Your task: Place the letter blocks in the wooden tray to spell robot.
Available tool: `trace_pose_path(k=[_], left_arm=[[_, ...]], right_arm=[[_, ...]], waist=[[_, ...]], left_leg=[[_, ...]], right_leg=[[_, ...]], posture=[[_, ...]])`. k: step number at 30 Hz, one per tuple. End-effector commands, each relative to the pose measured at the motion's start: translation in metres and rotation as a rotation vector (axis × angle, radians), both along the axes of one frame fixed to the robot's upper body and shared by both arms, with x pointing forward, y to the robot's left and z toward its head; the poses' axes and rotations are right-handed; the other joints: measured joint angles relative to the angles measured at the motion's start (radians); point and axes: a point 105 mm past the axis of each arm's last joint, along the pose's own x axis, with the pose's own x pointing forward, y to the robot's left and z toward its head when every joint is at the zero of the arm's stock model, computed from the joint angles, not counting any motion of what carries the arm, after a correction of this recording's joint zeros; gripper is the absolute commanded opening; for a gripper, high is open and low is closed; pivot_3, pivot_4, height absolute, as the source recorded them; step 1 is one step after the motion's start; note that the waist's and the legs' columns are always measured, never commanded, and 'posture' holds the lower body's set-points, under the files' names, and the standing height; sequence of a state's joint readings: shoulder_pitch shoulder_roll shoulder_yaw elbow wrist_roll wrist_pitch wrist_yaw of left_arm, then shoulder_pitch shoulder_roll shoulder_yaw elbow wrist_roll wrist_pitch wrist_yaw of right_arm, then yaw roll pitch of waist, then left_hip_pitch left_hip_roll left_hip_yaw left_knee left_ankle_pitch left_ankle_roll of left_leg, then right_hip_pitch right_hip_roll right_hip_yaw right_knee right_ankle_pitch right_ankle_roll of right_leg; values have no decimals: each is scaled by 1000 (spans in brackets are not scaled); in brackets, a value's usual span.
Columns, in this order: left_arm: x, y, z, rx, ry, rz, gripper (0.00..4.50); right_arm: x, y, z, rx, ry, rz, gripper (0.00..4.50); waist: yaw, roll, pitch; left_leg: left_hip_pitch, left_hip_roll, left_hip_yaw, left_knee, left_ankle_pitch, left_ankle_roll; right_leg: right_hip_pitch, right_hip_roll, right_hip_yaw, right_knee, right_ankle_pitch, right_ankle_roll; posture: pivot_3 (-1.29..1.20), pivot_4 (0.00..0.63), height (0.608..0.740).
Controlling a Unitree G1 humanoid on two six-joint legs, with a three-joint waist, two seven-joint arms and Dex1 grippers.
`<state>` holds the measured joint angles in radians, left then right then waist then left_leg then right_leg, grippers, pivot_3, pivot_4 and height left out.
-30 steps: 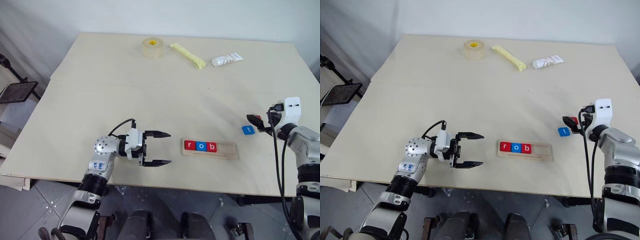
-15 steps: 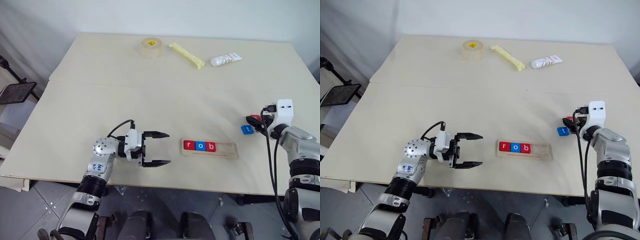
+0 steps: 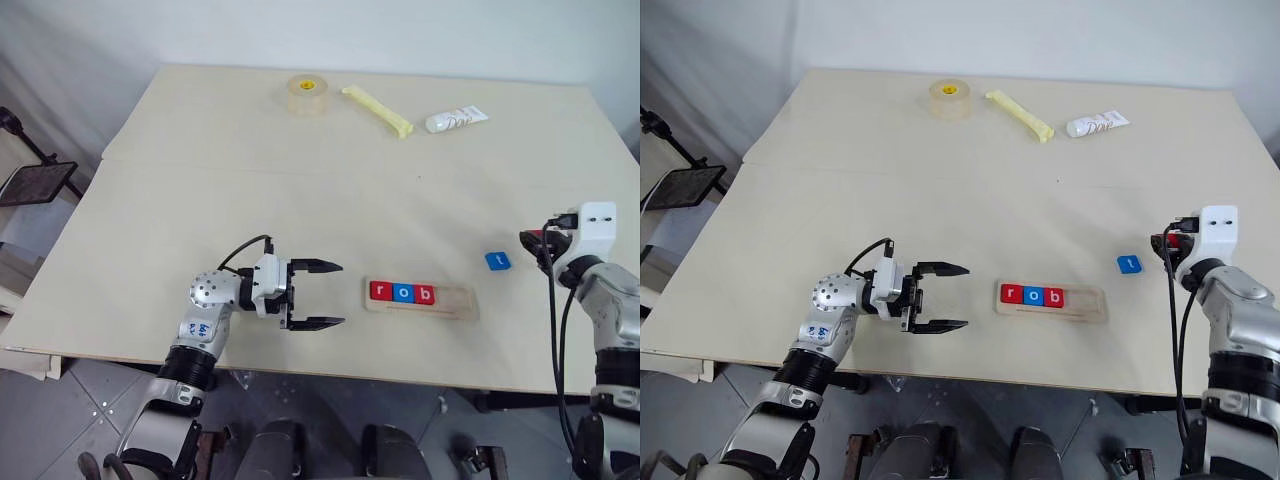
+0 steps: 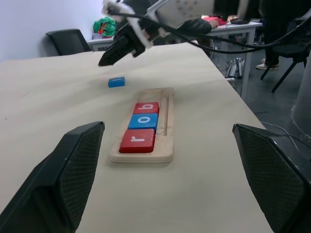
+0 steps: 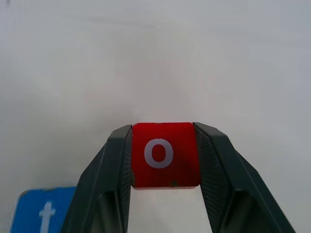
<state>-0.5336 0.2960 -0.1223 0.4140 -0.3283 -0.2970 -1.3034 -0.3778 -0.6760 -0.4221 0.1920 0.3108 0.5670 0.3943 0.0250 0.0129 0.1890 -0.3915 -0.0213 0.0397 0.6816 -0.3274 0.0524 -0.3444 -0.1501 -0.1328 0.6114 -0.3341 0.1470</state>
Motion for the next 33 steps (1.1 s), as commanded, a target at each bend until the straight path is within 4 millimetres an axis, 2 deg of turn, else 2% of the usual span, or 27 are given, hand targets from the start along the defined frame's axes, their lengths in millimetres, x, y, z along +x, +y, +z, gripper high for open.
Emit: trace_pose_path(k=[1,5,9,13,21,22,29,33], left_arm=[[-1,2,4,-7,-17,-8,4500],[0,1,3,-4,-11,-13,4500],[2,-1,3,-3,-7,-24,4500],[3,-5,4,-4,-8,-41,4500],[4,-6,5,-2,-15,-52,4500],[4,-6,5,-1,-15,-53,4500],[2,-5,4,-6,-15,-48,4500],[1,-5,4,-7,-14,-46,4500]], right_arm=[[-29,11,19,-7,-59,-15,1464],[-61,32,7,16,-27,-15,1464],[-78,53,-7,61,1,-2,1464],[-81,60,-20,91,21,-12,1464],[-81,58,-32,94,36,-29,1464],[-82,57,-33,89,36,-30,2188],[-89,61,-25,49,19,45,4451],[-94,68,-17,-14,42,168,4451]], waist=[[1,0,0],[0,0,0],[-2,1,0],[-1,1,0],[-1,1,0],[-2,1,0],[-1,1,0],[-1,1,0]], left_leg=[[0,0,0,0,0,0],[0,0,1,0,0,0],[1,0,1,0,0,0],[1,0,1,0,0,0],[1,-1,2,0,0,0],[1,-1,2,0,0,0],[1,-1,2,0,0,0],[2,-1,2,0,0,0]], right_leg=[[0,0,0,0,0,0],[0,0,1,-1,0,0],[0,0,2,0,0,0],[0,0,2,0,0,0],[0,0,2,0,0,0],[0,0,2,0,0,0],[0,0,2,0,0,0],[0,0,2,0,0,0]], posture=[[0,150,740],[0,150,740],[0,150,740],[0,150,740],[0,150,740],[0,150,740],[0,150,740],[0,150,740]])
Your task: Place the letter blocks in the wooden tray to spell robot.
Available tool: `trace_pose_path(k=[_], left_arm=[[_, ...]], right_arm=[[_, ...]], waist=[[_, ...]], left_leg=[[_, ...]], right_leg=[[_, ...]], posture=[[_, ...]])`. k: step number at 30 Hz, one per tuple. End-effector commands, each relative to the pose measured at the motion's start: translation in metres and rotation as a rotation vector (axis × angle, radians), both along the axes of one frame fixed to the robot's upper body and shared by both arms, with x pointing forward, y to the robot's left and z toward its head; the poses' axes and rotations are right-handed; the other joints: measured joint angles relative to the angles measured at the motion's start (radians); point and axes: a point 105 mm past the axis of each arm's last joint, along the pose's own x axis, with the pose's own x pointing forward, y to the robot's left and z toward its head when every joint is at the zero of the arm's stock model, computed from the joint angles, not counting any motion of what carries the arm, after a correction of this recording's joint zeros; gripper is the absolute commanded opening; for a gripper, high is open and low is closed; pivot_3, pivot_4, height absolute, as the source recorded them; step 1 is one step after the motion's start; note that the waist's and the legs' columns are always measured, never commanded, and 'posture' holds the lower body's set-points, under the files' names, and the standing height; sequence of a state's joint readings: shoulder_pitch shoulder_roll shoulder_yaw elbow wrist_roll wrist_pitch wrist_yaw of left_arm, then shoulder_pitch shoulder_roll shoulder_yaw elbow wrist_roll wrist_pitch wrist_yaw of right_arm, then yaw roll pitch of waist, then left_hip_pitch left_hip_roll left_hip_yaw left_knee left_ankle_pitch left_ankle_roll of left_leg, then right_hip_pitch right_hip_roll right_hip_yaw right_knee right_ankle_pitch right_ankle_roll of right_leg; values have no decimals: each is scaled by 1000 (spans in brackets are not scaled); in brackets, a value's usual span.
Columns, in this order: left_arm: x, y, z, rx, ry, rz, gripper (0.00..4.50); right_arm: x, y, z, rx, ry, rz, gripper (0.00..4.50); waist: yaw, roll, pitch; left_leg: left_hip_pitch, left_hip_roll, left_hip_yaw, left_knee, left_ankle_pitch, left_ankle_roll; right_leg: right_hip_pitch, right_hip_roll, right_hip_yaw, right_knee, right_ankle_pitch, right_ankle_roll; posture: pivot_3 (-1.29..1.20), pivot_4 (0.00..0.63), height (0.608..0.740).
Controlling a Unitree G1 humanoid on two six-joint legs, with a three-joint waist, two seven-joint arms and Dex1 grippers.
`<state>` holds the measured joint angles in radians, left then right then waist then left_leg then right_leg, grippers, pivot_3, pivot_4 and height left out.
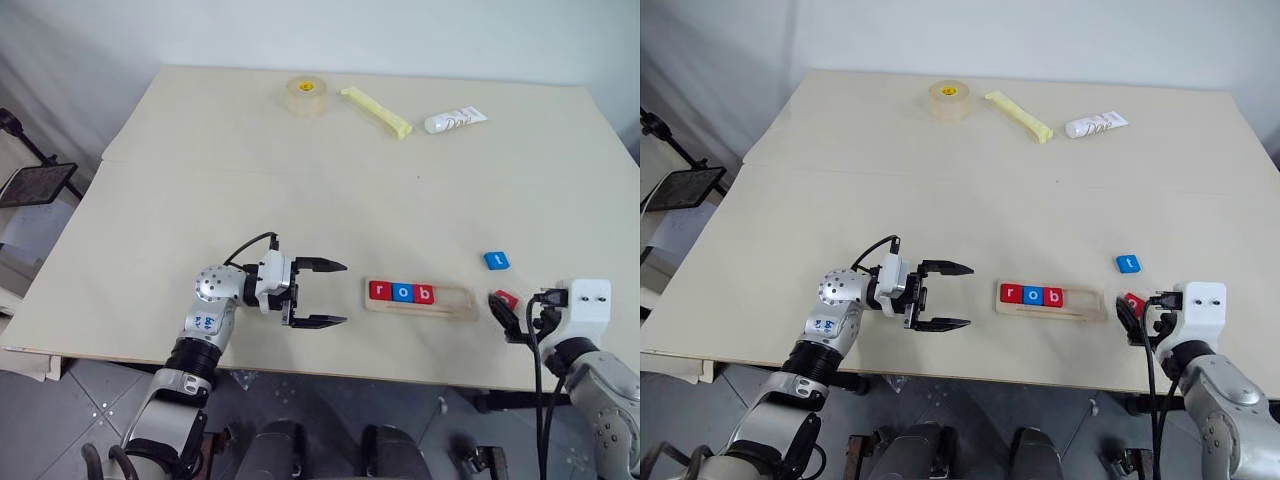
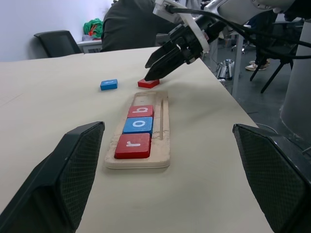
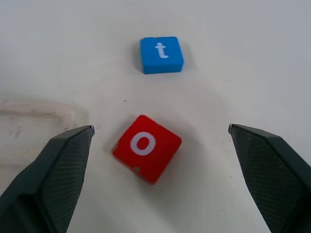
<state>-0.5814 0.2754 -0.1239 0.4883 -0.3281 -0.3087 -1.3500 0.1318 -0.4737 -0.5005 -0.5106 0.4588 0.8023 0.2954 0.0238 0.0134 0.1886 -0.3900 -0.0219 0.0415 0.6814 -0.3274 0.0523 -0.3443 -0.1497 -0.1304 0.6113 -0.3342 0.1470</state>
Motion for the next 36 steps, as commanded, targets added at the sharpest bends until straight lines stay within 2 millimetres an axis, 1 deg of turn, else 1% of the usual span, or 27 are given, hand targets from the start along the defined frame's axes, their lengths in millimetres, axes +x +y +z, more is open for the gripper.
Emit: trace_pose_path(k=[1,5,8,10,13,16,19,21,26,28,30,35,36], left_arm=[[-3,-1,4,-14,-26,-3,4500],[-4,-2,2,-19,-24,-2,4500],[-5,-3,2,-22,-24,-2,4500],[-5,-3,2,-25,-25,-1,4500],[-6,-3,1,-25,-27,0,4500],[-8,-3,0,-27,-28,6,4500],[-10,-1,-1,-28,-28,14,4500],[-12,-1,-2,-30,-27,21,4500],[-14,2,-3,-35,-24,51,4500],[-15,3,-3,-35,-24,59,4500],[-15,3,-3,-36,-24,63,4500],[-16,3,-3,-38,-21,66,4500],[-16,2,-3,-39,-21,66,4500]], right_arm=[[-6,8,24,-100,-39,160,4451],[-12,7,32,-261,70,421,4451],[-11,0,32,-342,144,535,4451],[-6,-9,32,-402,193,598,4451],[4,-17,33,-433,235,656,4451],[16,-23,29,-447,272,693,4451],[26,-24,25,-446,286,717,4451],[30,-24,23,-439,295,733,4451],[34,-25,10,-438,371,770,4451],[34,-26,9,-443,390,776,4075],[35,-25,10,-441,387,781,3514],[37,-25,12,-445,381,776,1742],[37,-24,13,-447,379,776,1465]], waist=[[1,0,0],[1,0,0],[1,0,0],[1,-1,1],[0,-1,1],[-1,-1,1],[-1,-1,1],[2,-1,1],[1,-1,1],[0,-1,1],[1,-1,1],[2,-1,1],[2,-1,1]], left_leg=[[0,0,0,0,0,0],[0,0,1,0,0,1],[1,0,1,0,0,1],[1,0,1,0,0,1],[1,0,2,1,0,1],[1,1,2,1,0,1],[1,1,1,1,0,1],[1,1,1,1,0,1],[0,1,0,1,0,1],[0,1,0,1,0,1],[0,1,0,1,0,1],[0,1,0,2,0,1],[0,1,0,2,0,1]], right_leg=[[0,0,0,0,0,0],[1,0,1,-2,0,0],[2,0,0,-2,0,0],[2,0,0,-2,0,0],[2,0,0,-3,0,0],[2,0,-1,-3,0,0],[2,0,-1,-3,0,0],[2,-1,-1,-3,0,0],[2,-1,-2,-3,0,0],[2,-1,-2,-3,0,0],[2,0,-2,-3,0,0],[2,-1,-2,-3,0,0],[2,-1,-2,-3,0,0]], posture=[[0,150,740],[0,150,740],[0,150,740],[0,150,740],[0,150,740],[0,150,740],[0,150,740],[0,150,740],[0,150,740],[0,150,740],[0,150,740],[0,150,740],[0,150,740]])
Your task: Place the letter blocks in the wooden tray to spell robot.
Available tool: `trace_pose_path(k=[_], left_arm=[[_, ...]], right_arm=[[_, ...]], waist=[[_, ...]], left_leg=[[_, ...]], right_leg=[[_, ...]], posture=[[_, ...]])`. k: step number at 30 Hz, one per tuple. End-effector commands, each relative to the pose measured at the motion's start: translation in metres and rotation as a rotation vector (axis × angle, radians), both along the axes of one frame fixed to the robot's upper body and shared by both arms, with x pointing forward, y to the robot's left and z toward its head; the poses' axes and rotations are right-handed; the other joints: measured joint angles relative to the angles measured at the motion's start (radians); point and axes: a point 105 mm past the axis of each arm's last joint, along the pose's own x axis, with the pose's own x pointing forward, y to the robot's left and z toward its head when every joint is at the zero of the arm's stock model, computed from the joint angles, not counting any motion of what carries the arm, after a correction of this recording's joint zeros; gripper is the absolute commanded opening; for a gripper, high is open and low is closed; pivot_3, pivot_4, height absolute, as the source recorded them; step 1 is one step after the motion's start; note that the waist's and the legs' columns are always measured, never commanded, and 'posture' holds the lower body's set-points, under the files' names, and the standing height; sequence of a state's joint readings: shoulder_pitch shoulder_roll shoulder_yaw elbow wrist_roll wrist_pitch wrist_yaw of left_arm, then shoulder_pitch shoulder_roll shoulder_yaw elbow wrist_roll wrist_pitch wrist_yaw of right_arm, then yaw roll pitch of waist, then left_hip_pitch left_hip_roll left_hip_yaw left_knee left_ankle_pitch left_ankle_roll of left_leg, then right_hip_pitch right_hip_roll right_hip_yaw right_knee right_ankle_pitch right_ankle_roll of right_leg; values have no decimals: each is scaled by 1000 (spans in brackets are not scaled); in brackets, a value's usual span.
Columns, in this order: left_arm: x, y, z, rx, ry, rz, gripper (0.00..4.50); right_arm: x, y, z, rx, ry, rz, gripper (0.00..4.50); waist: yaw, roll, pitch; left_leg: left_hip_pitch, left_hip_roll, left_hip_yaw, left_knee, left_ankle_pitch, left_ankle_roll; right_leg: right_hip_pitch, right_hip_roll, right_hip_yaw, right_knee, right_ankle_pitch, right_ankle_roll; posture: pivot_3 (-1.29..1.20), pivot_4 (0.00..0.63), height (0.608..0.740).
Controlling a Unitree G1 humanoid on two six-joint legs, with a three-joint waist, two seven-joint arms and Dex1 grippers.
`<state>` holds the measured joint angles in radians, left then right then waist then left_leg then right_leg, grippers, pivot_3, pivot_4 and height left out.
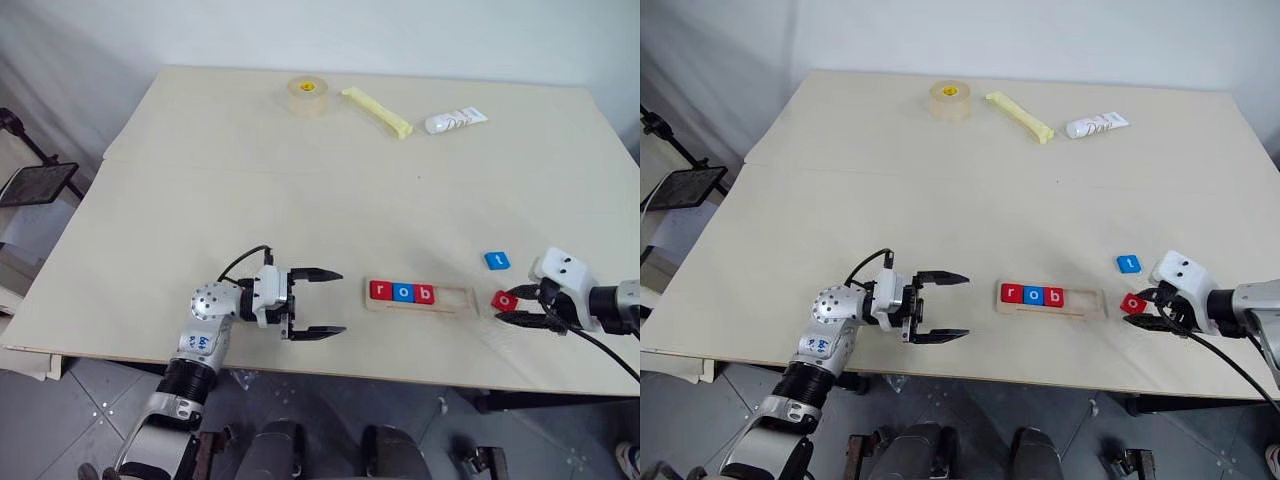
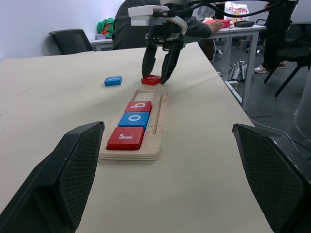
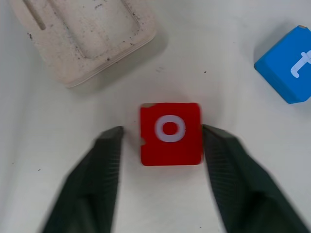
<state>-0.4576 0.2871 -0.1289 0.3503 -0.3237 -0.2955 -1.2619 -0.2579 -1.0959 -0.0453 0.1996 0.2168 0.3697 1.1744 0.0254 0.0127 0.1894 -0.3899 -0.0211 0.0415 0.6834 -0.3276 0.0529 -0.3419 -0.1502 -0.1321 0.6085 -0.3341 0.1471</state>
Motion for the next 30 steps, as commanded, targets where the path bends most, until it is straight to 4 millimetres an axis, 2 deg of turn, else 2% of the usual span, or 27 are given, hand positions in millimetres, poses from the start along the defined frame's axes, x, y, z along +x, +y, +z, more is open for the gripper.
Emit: trace_pose_path(k=[1,6,8,13,20,25,30], left_arm=[[-3,-2,5,-11,-26,-5,4500],[0,-4,6,-11,-25,-9,4500],[1,-4,6,-10,-26,-13,4500],[3,-5,6,-6,-26,-21,4500],[5,-5,6,-3,-32,-27,4500],[3,-4,6,-5,-41,-21,4500],[3,-3,6,-9,-43,-10,4500]], right_arm=[[2,-2,5,-12,-24,-4,1448],[2,6,18,-28,-55,44,1448],[1,17,31,-38,-64,100,1448],[2,46,47,-35,-52,220,1448],[9,65,38,-89,-2,314,1448],[19,86,30,-112,10,389,1448],[22,91,27,-118,20,414,1448]], waist=[[0,0,0],[0,0,0],[0,0,0],[-2,0,0],[0,0,0],[-3,0,0],[-1,0,0]], left_leg=[[0,0,0,0,0,0],[0,0,0,0,0,0],[0,0,0,0,0,0],[0,0,0,0,0,0],[-1,-1,-1,0,0,0],[-1,0,-1,0,0,0],[-1,0,-1,0,0,0]], right_leg=[[0,0,0,0,0,0],[0,0,0,0,0,0],[0,0,0,0,0,0],[-1,0,0,0,0,0],[-1,0,0,0,0,0],[-1,0,0,0,0,0],[-2,0,0,1,0,0]], posture=[[0,150,740],[0,150,740],[0,150,740],[0,150,740],[0,150,740],[0,150,740],[0,150,740]])
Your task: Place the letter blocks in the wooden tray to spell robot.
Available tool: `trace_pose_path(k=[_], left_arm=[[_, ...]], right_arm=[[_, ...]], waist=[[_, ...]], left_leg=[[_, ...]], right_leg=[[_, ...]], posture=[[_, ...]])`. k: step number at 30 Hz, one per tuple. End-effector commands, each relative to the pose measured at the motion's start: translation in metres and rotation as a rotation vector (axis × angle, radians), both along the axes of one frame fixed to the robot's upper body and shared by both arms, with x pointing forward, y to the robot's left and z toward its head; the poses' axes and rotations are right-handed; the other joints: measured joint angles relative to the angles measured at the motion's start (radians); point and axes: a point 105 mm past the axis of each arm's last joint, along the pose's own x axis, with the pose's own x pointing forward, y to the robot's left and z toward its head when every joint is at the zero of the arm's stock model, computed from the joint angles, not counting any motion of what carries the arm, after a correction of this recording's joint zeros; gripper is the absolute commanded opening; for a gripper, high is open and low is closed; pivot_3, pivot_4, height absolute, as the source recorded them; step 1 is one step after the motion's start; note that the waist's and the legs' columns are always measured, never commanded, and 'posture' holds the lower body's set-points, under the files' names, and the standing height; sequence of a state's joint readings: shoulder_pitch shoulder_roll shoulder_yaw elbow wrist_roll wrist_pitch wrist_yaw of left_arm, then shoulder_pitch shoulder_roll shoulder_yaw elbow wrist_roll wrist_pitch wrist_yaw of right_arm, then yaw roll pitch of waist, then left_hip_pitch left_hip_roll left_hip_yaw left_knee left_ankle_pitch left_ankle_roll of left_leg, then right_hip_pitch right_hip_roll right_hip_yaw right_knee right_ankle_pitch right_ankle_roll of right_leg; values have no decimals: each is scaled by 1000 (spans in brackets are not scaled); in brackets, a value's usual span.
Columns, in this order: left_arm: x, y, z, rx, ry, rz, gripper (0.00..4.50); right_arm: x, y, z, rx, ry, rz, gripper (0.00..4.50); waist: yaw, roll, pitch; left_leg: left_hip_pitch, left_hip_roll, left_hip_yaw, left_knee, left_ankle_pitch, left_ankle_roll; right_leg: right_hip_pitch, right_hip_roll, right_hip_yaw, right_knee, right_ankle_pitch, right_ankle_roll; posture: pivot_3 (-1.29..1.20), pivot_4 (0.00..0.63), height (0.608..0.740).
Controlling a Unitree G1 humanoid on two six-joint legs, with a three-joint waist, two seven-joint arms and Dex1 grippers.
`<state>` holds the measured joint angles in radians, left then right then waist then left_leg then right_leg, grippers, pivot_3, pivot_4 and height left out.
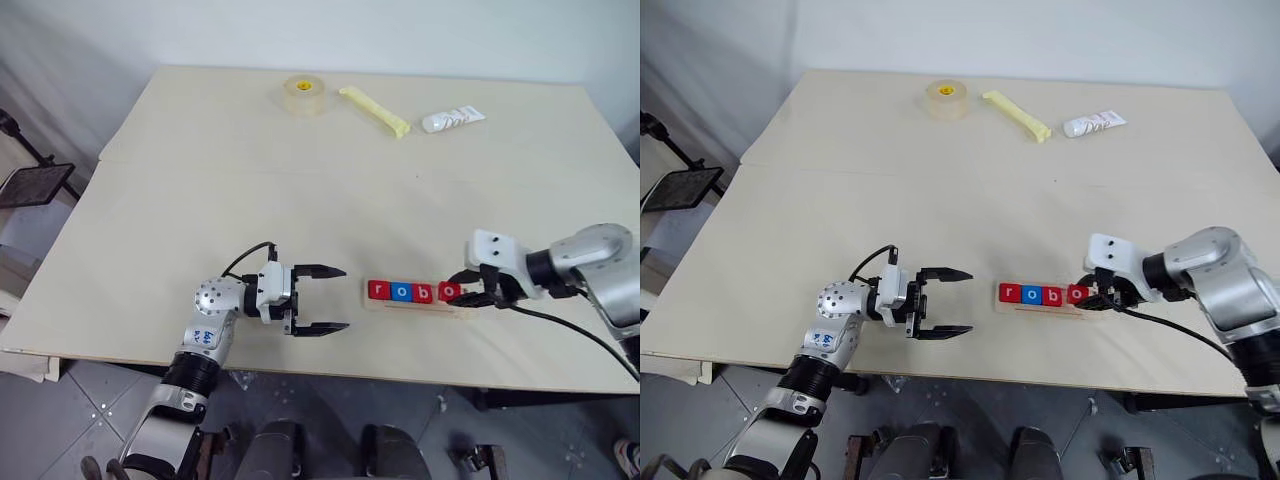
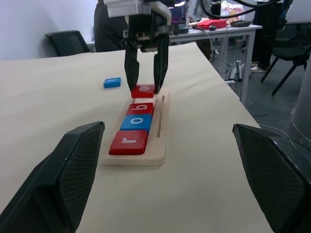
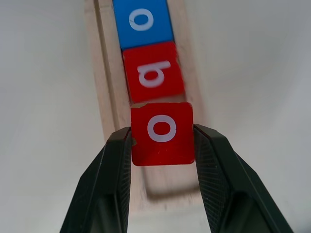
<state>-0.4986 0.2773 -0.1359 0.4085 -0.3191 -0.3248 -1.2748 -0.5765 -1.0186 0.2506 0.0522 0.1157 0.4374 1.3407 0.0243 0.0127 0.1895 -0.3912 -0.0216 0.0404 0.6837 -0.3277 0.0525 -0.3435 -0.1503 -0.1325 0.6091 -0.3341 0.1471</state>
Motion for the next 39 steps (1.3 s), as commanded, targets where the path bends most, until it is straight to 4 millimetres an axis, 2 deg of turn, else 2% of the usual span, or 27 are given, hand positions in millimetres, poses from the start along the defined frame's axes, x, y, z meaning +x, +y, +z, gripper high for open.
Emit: trace_pose_path(k=[1,12,21,30,33,36,38,39], left_arm=[[-2,1,4,-15,-30,5,4500],[-2,0,5,-20,-36,16,4500],[0,0,5,-21,-38,18,4500],[2,-3,6,-20,-36,7,4500],[3,-5,7,-21,-33,-1,4500],[4,-6,7,-23,-29,-4,4500],[5,-7,7,-24,-27,-6,4500],[5,-8,7,-25,-23,-10,4500]], right_arm=[[3,0,7,-17,-27,15,1448],[8,3,4,-29,-34,34,1448],[4,4,10,-14,-44,30,4481],[-9,-5,28,90,-89,-64,4481],[-16,-21,32,162,-116,-159,4481],[-16,-44,36,230,-178,-308,4481],[-17,-52,36,252,-195,-355,4481],[-21,-65,35,288,-220,-412,4481]], waist=[[1,0,0],[-2,0,0],[-1,0,0],[2,0,0],[5,0,0],[3,0,0],[3,0,0],[2,0,0]], left_leg=[[0,0,0,0,0,0],[0,0,0,0,0,0],[0,0,0,0,0,0],[0,0,-1,0,0,0],[0,0,-2,0,0,0],[0,-1,-1,0,0,0],[0,0,-1,0,0,0],[0,0,-1,0,0,0]], right_leg=[[0,0,0,0,0,0],[0,0,0,0,0,0],[0,0,0,0,0,0],[0,0,0,0,0,0],[1,0,-1,0,0,0],[1,0,-1,0,0,0],[1,0,-1,0,0,0],[1,0,-1,1,0,0]], posture=[[0,150,740],[0,150,740],[0,150,740],[0,150,740],[0,150,740],[0,150,740],[0,150,740],[0,150,740]])
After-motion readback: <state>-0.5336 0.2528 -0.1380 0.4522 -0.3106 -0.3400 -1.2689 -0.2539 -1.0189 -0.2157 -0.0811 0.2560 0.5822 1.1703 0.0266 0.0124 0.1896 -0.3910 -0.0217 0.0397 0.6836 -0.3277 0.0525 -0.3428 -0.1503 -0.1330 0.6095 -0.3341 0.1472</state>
